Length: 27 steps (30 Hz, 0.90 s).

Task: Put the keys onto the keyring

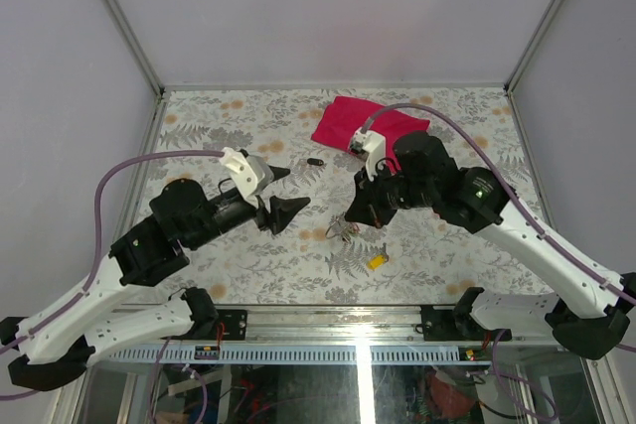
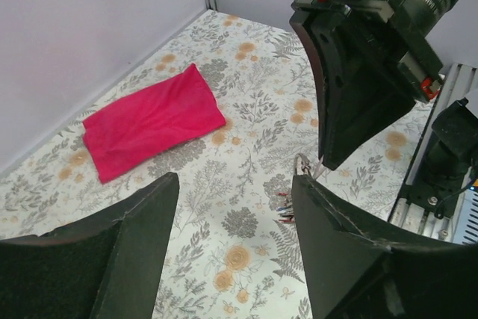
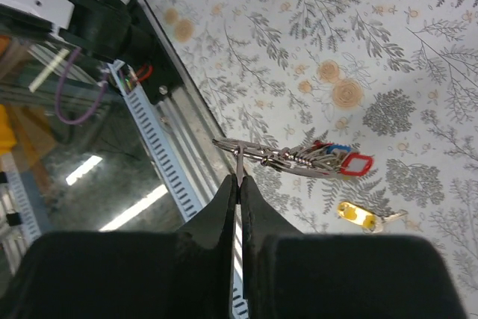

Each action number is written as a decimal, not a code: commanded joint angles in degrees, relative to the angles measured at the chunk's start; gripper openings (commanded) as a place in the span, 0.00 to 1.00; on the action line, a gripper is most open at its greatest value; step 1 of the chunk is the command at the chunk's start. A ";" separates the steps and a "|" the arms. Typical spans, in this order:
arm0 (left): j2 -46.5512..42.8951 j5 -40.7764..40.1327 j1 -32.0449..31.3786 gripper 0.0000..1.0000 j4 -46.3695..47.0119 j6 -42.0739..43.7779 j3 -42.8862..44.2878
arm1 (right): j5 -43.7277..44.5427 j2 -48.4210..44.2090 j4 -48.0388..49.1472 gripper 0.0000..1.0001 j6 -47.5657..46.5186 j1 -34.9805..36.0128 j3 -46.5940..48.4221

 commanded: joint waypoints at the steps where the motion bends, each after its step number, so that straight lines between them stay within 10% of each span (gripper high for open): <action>1: 3.48 -1.11 0.17 0.62 0.06 4.56 5.65 | -3.61 -0.61 2.34 0.00 8.27 -2.20 5.20; 6: 6.33 -5.23 -4.17 0.62 -2.90 8.53 10.55 | -5.41 -1.36 1.10 0.00 10.70 -5.43 6.30; 13: 12.22 -29.76 -25.46 0.61 -1.38 16.35 10.98 | -10.59 -2.78 -1.20 0.00 8.70 -12.67 5.66; 27: 8.83 -22.74 -26.32 0.57 20.14 24.84 -1.44 | -18.87 -5.02 -2.78 0.00 4.80 -12.90 8.84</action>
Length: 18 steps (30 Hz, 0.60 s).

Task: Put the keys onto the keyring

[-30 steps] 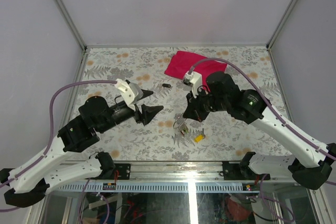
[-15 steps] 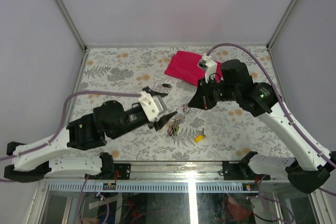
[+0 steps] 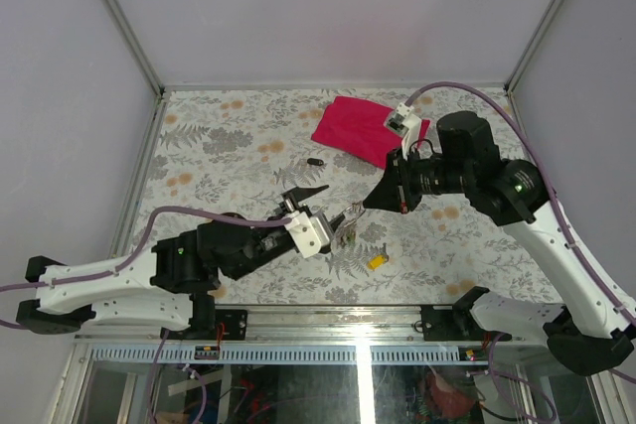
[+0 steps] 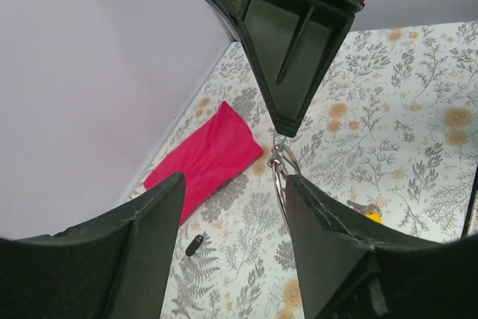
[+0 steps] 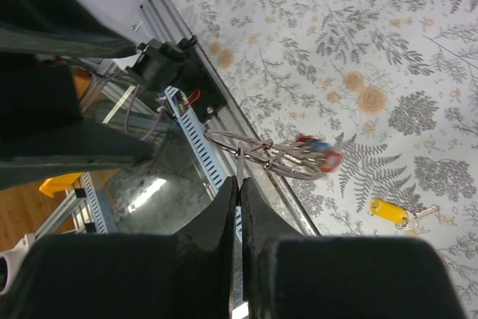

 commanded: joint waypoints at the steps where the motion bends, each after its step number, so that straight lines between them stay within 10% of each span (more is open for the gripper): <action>1: -0.04 1.96 -0.37 0.57 13.37 2.88 -2.92 | -5.87 -2.89 2.59 0.00 -0.77 -0.21 2.73; 18: 2.48 6.02 -0.34 0.52 21.18 2.55 -5.75 | -3.52 -1.20 -5.89 0.00 -7.15 -0.21 10.90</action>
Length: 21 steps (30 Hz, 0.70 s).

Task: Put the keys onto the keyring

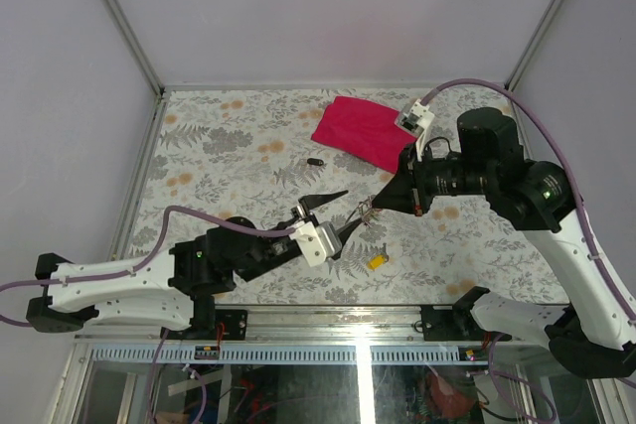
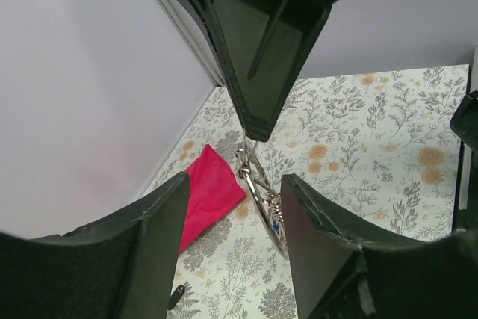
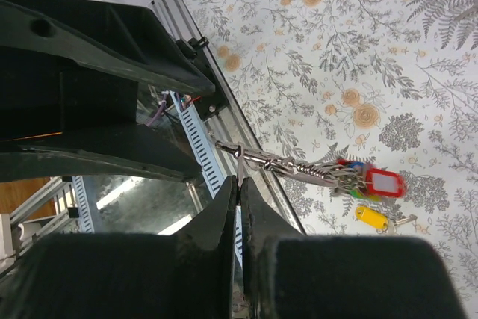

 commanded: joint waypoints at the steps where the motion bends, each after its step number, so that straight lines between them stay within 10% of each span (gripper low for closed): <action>1: 0.65 0.36 -0.15 0.52 6.94 1.42 -0.81 | -0.79 0.51 -1.19 0.00 -1.62 -0.21 4.95; 21: 5.30 -0.52 -0.14 0.36 5.75 5.36 2.90 | -1.14 1.37 -3.29 0.00 -2.05 -0.21 7.41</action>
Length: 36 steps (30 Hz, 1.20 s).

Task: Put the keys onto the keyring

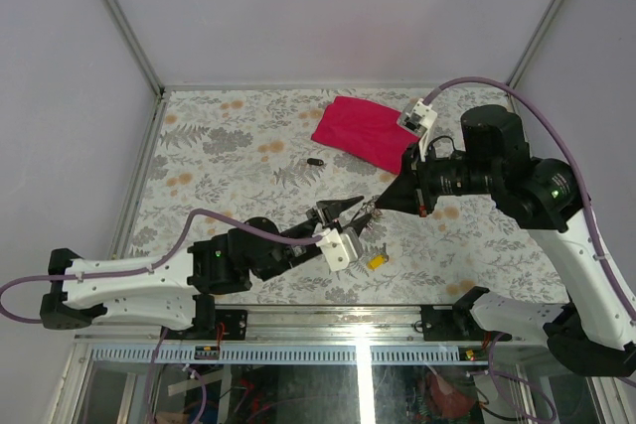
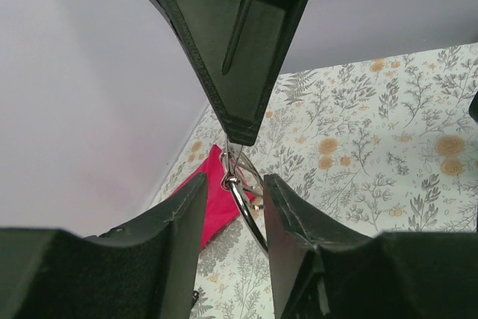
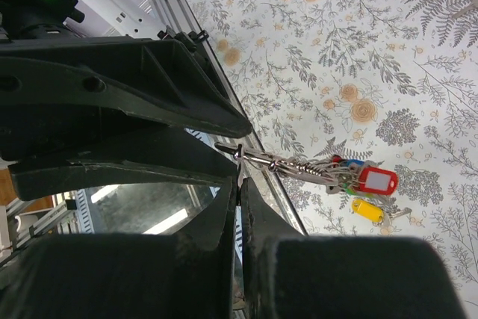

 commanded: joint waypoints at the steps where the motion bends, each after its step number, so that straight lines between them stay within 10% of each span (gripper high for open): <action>1: 0.62 -0.65 -0.17 0.35 3.18 1.62 2.72 | -1.25 0.19 1.03 0.00 0.16 -0.21 2.78; 36: 4.06 -2.88 -0.22 0.10 3.83 5.30 4.85 | -5.14 -0.34 2.23 0.00 1.42 -0.21 -0.13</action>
